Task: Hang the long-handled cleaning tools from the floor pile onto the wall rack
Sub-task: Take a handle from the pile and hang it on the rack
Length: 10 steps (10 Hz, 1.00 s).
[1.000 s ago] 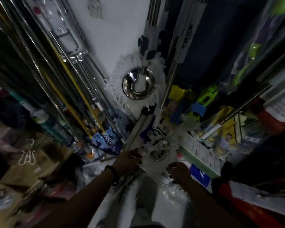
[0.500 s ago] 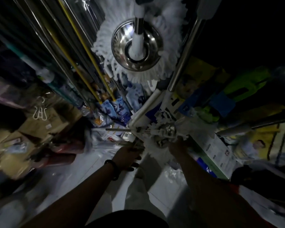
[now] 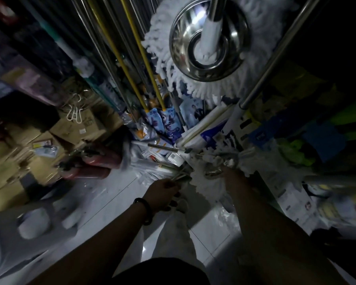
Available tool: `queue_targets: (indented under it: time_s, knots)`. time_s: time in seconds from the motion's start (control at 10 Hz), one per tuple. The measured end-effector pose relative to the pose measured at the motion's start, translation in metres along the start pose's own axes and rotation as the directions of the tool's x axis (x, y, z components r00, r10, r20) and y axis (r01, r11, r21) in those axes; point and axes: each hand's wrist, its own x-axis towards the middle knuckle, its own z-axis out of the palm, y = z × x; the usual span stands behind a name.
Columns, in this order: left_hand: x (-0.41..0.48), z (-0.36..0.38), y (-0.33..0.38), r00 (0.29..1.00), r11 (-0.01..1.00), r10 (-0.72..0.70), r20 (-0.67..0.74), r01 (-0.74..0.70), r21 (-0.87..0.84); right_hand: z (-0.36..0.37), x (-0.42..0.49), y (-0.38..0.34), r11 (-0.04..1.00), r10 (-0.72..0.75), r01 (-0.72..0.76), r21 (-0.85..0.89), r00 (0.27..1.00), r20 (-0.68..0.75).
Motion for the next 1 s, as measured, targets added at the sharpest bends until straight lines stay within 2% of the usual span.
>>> queue_targets:
  time_s: [0.1, 0.3, 0.4, 0.5, 0.6, 0.7, 0.9, 1.0]
  knots:
    - [-0.001, -0.003, -0.011, 1.000, 1.000, -0.018, -0.010, 0.018, 0.007, 0.011, -0.022, -0.019, 0.996, 0.000, 0.005, 0.090, 0.998, -0.056]
    - [-0.004, -0.016, -0.022, 0.998, 0.999, -0.038, 0.046, 0.039, -0.032, 0.046, -0.078, -0.006, 0.986, 0.038, -0.034, 0.163, 0.999, -0.020]
    - [-0.006, -0.027, -0.030, 0.996, 0.988, -0.055, 0.066, 0.064, -0.144, 0.074, -0.136, 0.004, 0.984, 0.009, 0.007, 0.179, 0.996, -0.092]
    - [-0.014, -0.044, -0.042, 0.995, 0.960, -0.082, 0.062, 0.095, -0.264, 0.090, -0.198, 0.003, 0.953, -0.086, 0.146, 0.267, 0.970, -0.226]
    - [-0.027, -0.060, -0.056, 0.990, 0.895, -0.113, 0.079, 0.136, -0.425, 0.105, -0.253, 0.006, 0.920, -0.176, 0.253, 0.300, 0.949, -0.260]
    - [-0.038, -0.071, -0.068, 0.982, 0.786, -0.118, 0.144, 0.181, -0.591, 0.118, -0.300, 0.009, 0.914, -0.220, 0.299, 0.276, 0.934, -0.282]
    - [-0.041, -0.075, -0.101, 0.958, 0.601, -0.030, 0.285, 0.245, -0.761, 0.130, -0.380, 0.023, 0.912, -0.252, 0.337, 0.234, 0.910, -0.331]
    - [-0.036, -0.079, -0.129, 0.933, 0.580, 0.070, 0.354, 0.251, -0.775, 0.132, -0.414, 0.034, 0.886, -0.293, 0.385, 0.258, 0.897, -0.332]
